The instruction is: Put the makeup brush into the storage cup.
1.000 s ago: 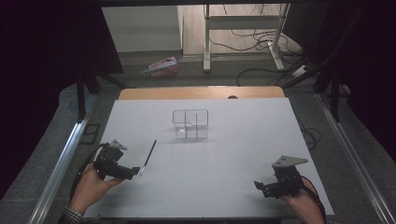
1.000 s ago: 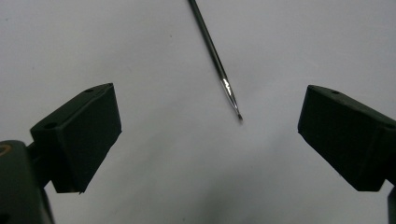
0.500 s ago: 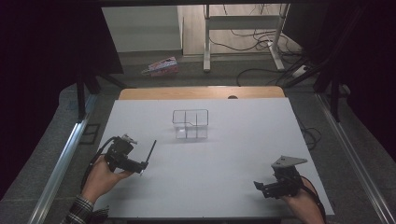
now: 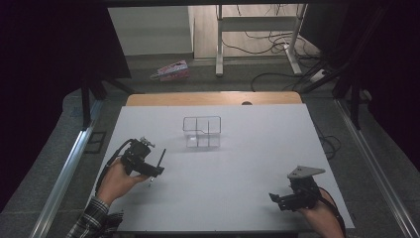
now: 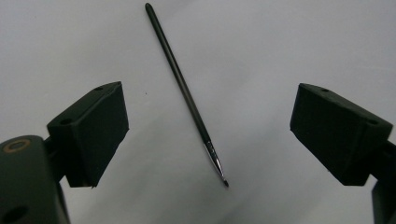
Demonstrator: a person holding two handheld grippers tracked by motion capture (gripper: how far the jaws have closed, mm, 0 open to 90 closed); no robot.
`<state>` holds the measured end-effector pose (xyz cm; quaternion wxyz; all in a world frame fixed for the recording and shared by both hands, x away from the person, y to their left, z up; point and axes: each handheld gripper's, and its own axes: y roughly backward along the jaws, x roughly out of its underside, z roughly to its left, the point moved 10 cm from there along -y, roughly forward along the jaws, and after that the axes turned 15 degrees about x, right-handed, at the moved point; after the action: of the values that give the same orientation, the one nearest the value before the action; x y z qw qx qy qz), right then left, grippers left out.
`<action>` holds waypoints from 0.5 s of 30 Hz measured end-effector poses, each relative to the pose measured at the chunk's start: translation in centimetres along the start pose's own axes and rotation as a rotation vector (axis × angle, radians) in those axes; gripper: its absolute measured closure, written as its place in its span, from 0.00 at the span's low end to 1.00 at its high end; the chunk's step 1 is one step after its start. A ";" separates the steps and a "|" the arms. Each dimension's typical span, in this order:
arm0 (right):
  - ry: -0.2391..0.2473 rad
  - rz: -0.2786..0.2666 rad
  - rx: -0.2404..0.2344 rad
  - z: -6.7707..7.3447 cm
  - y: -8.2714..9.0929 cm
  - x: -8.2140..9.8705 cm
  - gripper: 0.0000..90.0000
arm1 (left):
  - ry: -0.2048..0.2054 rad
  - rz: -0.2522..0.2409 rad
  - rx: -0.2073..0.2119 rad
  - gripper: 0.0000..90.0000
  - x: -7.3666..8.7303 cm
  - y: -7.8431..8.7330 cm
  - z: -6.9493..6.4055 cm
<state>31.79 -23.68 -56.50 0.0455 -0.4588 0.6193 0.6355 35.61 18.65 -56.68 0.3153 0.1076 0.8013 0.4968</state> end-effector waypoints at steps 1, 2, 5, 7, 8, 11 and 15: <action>0.000 0.001 0.000 0.0 0.0 0.0 0.04 | 0.001 0.004 0.002 0.14 -0.1 -0.1 0.1; 0.001 0.003 0.000 0.0 0.0 0.0 0.04 | 0.008 0.005 0.001 0.14 -0.2 -0.2 0.1; 0.001 0.003 -0.001 0.0 0.0 0.0 0.04 | 0.015 0.017 0.002 0.16 -0.4 -0.5 0.4; 0.001 0.004 -0.001 0.1 0.0 0.1 0.04 | 0.020 0.022 0.007 0.18 -0.5 -0.6 0.4; 0.001 0.004 -0.001 0.1 0.0 0.1 0.04 | 0.021 0.025 0.007 0.18 -0.6 -0.7 0.5; 0.002 0.007 -0.002 0.1 0.0 0.1 0.04 | 0.023 0.035 0.007 0.20 -0.8 -1.0 0.5; 0.004 0.010 -0.002 0.1 -0.1 0.1 0.04 | 0.030 0.046 0.009 0.22 -1.1 -1.2 0.6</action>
<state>31.70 -23.65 -56.64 0.0408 -0.4570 0.6208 0.6357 36.94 17.98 -57.42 0.2915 0.1199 0.8054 0.5020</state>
